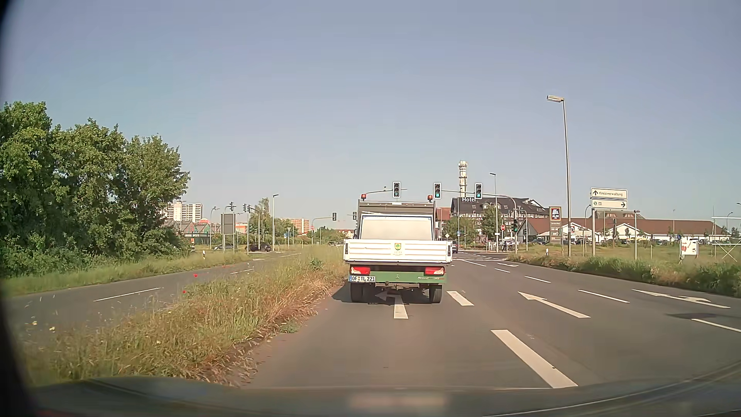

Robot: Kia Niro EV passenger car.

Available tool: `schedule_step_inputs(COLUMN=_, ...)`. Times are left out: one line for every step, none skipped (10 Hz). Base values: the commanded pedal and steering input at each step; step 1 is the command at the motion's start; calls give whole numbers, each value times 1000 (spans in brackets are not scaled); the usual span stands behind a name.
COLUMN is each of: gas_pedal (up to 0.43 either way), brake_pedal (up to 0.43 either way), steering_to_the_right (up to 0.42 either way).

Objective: Follow the waypoints while adhering to traffic rules and regulations

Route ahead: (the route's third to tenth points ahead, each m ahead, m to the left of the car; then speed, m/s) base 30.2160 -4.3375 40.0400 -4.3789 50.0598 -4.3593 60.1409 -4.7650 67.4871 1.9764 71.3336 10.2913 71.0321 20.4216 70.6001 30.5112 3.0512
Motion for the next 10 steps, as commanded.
schedule_step_inputs(gas_pedal=248, brake_pedal=30, steering_to_the_right=0)
schedule_step_inputs(gas_pedal=248, brake_pedal=37, steering_to_the_right=0)
schedule_step_inputs(gas_pedal=248, brake_pedal=30, steering_to_the_right=0)
schedule_step_inputs(gas_pedal=248, brake_pedal=30, steering_to_the_right=0)
schedule_step_inputs(gas_pedal=248, brake_pedal=37, steering_to_the_right=0)
schedule_step_inputs(gas_pedal=260, brake_pedal=30, steering_to_the_right=0)
schedule_step_inputs(gas_pedal=260, brake_pedal=30, steering_to_the_right=0)
schedule_step_inputs(gas_pedal=260, brake_pedal=37, steering_to_the_right=0)
schedule_step_inputs(gas_pedal=260, brake_pedal=30, steering_to_the_right=0)
schedule_step_inputs(gas_pedal=260, brake_pedal=30, steering_to_the_right=0)
